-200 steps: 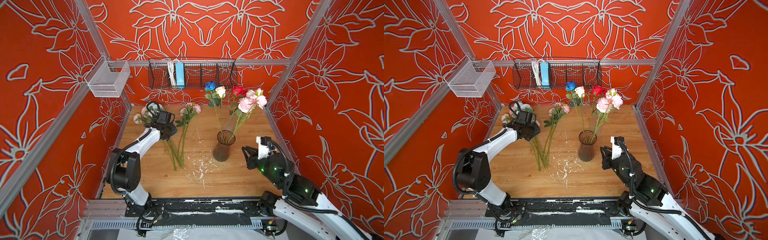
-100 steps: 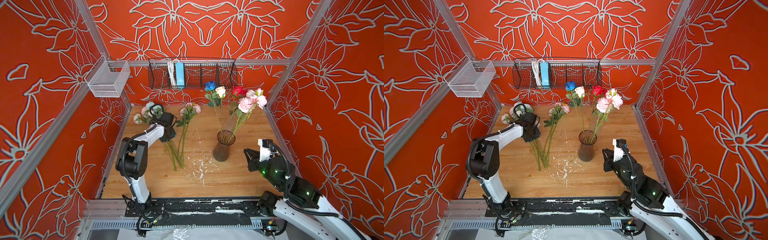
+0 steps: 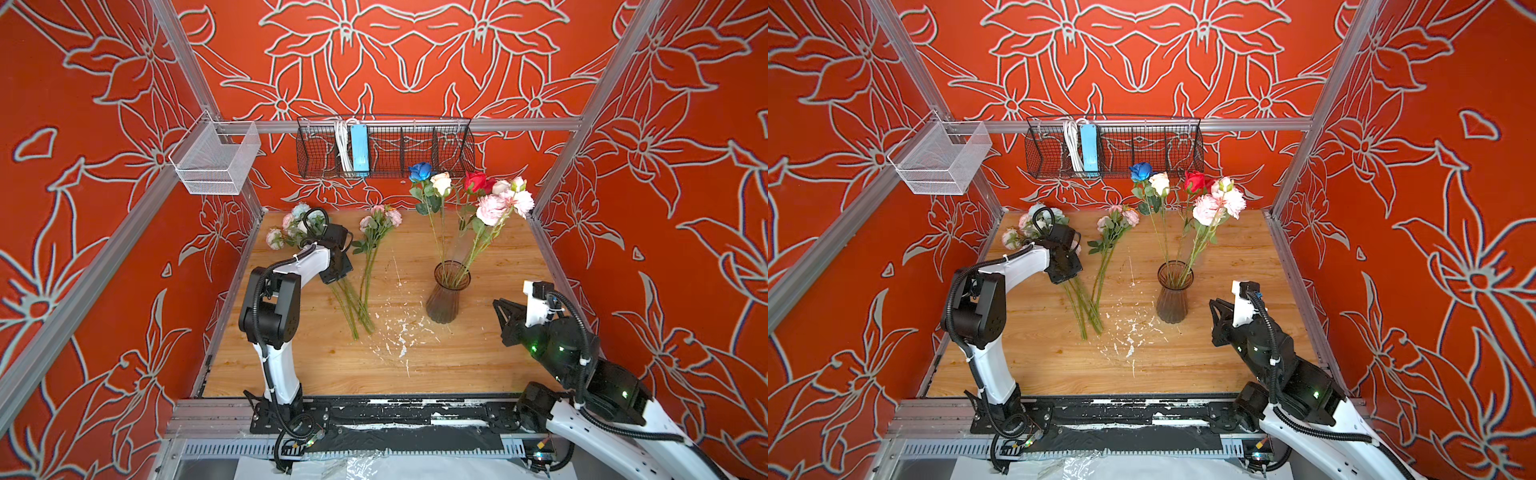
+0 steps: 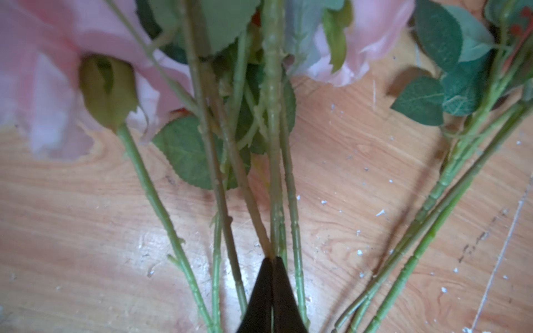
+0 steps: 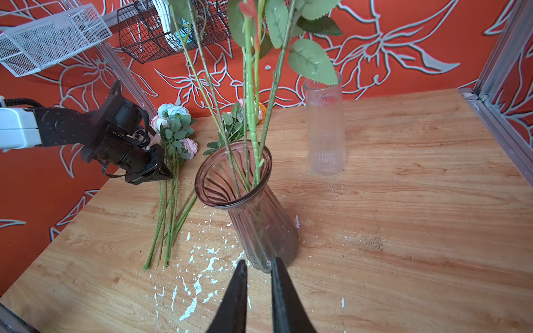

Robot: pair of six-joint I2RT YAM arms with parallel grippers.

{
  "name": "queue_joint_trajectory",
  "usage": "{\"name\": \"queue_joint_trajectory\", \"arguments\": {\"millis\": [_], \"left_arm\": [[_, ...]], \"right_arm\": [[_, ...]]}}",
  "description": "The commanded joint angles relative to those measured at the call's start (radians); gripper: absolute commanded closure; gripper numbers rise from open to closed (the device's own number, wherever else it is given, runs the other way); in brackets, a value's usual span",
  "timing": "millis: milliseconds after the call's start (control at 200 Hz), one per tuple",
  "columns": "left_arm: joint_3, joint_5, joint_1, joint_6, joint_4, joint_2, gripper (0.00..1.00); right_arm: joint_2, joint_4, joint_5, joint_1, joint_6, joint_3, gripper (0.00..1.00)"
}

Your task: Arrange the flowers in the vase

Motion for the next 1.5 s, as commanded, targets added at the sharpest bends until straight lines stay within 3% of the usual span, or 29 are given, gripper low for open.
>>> {"name": "queue_joint_trajectory", "arguments": {"millis": [0,375,455,595,956,1086,1301,1491], "left_arm": [[-0.005,0.060,0.003,0.003,0.035,-0.055,0.98],[-0.062,0.076,-0.002,-0.008,0.094,-0.168,1.00],[-0.019,0.083,-0.002,0.004,0.044,-0.116,0.84],[0.072,0.090,-0.002,0.029,-0.054,-0.012,0.73],[0.105,-0.027,-0.002,0.027,-0.118,0.081,0.71],[0.111,-0.023,-0.001,0.041,-0.114,0.110,0.76],[0.116,-0.029,-0.002,0.050,-0.112,0.081,1.00],[0.016,0.021,-0.014,0.017,0.015,-0.108,1.00]], "right_arm": [[-0.023,0.006,0.001,0.004,0.030,0.000,0.82],[0.018,0.033,-0.006,0.004,0.033,0.010,0.81],[0.021,0.040,-0.003,0.005,0.036,0.007,0.80],[0.022,0.042,0.001,0.004,0.036,0.002,0.76],[-0.002,0.014,0.018,0.003,0.029,0.002,0.75],[-0.006,0.023,0.016,0.003,0.030,-0.003,0.74],[-0.006,0.008,0.011,0.005,0.024,0.013,0.75],[-0.009,0.014,0.023,0.005,0.022,0.000,0.75]]}}
